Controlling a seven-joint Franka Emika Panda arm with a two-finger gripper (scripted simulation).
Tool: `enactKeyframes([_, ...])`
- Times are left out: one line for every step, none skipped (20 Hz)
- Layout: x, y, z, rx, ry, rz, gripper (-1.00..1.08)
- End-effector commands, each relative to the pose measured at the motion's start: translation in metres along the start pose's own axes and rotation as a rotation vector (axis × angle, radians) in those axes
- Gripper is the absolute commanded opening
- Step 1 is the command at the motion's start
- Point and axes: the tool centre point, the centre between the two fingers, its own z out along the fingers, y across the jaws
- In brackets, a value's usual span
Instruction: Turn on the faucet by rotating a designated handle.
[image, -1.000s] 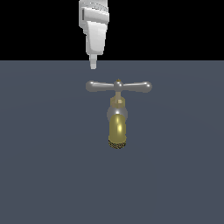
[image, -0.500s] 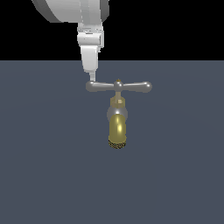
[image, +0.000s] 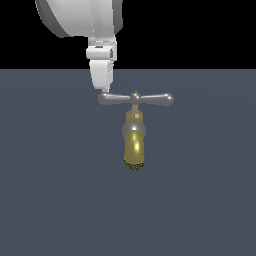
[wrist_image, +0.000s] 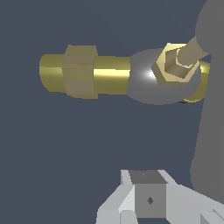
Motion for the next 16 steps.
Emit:
enactKeyframes([0.0, -0.001, 0.0, 0.001, 0.001, 0.003, -1.0])
enactKeyframes([0.0, -0.001, 0.0, 0.001, 0.001, 0.003, -1.0])
enactKeyframes([0.0, 0.0, 0.0, 0.001, 0.001, 0.002, -1.0])
enactKeyframes([0.0, 0.002, 0.0, 0.001, 0.001, 0.002, -1.0])
enactKeyframes([-0.001, 0.005, 0.0, 0.001, 0.001, 0.002, -1.0])
enactKeyframes([-0.001, 0.008, 0.0, 0.001, 0.001, 0.002, -1.0])
enactKeyframes([-0.001, 0.01, 0.0, 0.001, 0.001, 0.002, -1.0])
enactKeyframes([-0.001, 0.013, 0.0, 0.001, 0.001, 0.002, -1.0])
enactKeyframes([-0.002, 0.016, 0.0, 0.001, 0.001, 0.002, -1.0])
enactKeyframes([-0.002, 0.018, 0.0, 0.001, 0.001, 0.002, -1.0])
enactKeyframes([-0.002, 0.021, 0.0, 0.001, 0.001, 0.002, -1.0])
enactKeyframes([-0.003, 0.024, 0.0, 0.001, 0.001, 0.002, -1.0])
enactKeyframes([-0.003, 0.027, 0.0, 0.001, 0.001, 0.002, -1.0])
enactKeyframes([-0.003, 0.029, 0.0, 0.001, 0.001, 0.002, -1.0])
enactKeyframes([-0.004, 0.032, 0.0, 0.001, 0.001, 0.002, -1.0])
enactKeyframes([-0.004, 0.035, 0.0, 0.001, 0.001, 0.002, -1.0])
